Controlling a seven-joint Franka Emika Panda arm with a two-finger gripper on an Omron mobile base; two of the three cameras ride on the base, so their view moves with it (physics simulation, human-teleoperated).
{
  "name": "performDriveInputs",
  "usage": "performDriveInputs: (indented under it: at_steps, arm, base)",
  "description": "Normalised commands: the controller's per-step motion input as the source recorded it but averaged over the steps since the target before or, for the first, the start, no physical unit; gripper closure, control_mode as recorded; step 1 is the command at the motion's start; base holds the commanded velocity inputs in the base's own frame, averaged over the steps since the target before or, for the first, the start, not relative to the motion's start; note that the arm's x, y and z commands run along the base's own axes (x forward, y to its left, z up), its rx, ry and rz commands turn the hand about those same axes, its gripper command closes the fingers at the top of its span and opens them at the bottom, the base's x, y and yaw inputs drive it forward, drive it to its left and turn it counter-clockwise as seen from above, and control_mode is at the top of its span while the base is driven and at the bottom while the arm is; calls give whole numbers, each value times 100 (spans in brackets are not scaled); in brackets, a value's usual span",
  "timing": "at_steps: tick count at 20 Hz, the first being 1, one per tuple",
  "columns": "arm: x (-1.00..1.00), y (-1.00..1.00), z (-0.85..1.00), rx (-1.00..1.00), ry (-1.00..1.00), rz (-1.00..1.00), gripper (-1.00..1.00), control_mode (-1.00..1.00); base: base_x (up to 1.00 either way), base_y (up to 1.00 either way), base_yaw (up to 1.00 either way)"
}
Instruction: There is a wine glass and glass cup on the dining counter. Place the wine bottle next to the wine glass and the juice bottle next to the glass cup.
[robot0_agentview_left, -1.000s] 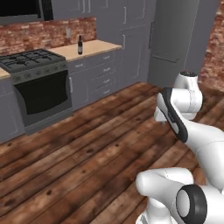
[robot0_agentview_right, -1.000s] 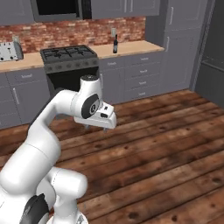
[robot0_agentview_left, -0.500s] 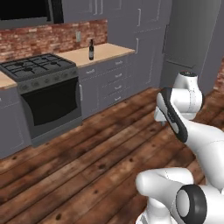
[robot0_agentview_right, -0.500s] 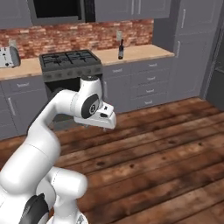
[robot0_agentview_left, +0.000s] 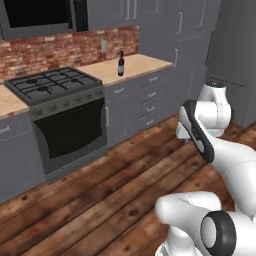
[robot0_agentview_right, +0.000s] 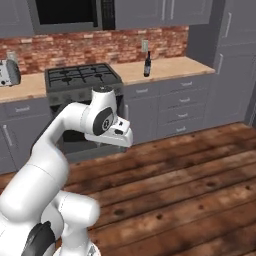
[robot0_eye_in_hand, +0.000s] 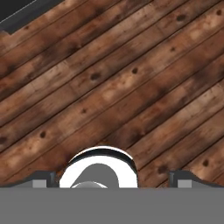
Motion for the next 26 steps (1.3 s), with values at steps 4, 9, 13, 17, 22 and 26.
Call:
performDriveInputs:
  at_steps: [4,9,13,17,22,26]
  arm:
    - [0,0,0,0,0,0,-100,100]
    - [0,0,0,0,0,0,-100,100]
    - [0,0,0,0,0,0,-100,100]
    - [0,0,0,0,0,0,-100,100]
    - [0,0,0,0,0,0,-100,100]
    - [0,0,0,0,0,0,-100,100]
  base:
    - [93,8,10]
    - [89,4,20]
    - [79,0,37]
    - [84,-4,19]
    - [82,-13,0]
    - [74,-14,-1]
